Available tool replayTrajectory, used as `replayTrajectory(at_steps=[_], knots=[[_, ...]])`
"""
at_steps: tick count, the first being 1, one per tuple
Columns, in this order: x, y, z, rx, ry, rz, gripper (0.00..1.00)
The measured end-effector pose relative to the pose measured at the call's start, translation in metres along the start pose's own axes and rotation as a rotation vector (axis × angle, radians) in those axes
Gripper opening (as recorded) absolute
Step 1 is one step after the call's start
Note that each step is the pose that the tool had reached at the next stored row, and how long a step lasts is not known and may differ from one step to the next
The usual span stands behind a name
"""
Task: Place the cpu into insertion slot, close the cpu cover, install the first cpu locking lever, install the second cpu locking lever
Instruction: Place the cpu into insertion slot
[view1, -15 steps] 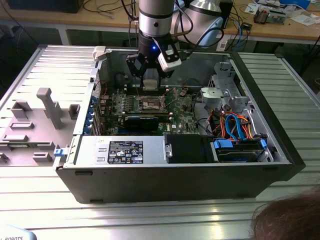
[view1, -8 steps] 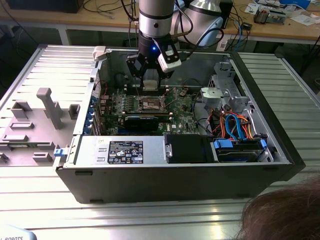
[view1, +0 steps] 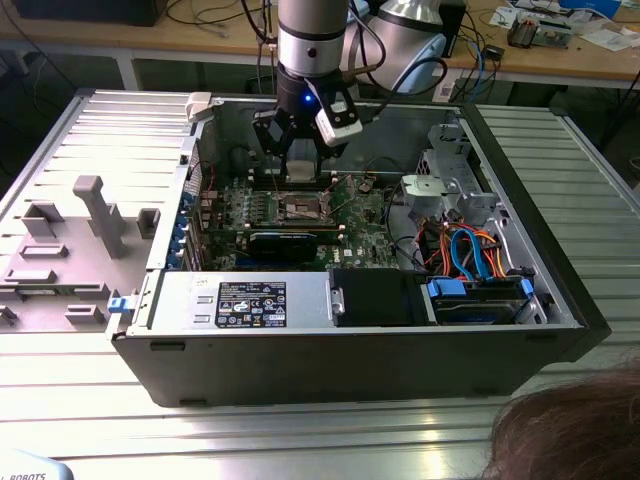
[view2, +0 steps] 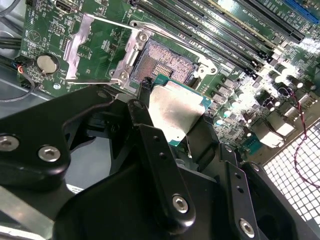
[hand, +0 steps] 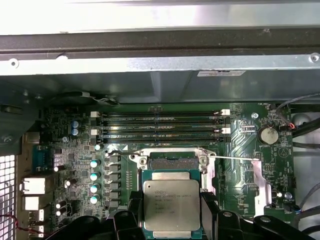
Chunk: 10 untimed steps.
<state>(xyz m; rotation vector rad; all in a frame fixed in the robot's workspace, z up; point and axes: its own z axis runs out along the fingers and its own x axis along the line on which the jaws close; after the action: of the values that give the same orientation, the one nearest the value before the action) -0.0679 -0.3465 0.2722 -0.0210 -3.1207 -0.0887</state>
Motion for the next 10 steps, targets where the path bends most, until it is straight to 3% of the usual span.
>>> replayTrajectory(at_steps=[10], knots=[[-0.0001,-0.0002,0.003,0.0001,0.0,0.0,0.54]])
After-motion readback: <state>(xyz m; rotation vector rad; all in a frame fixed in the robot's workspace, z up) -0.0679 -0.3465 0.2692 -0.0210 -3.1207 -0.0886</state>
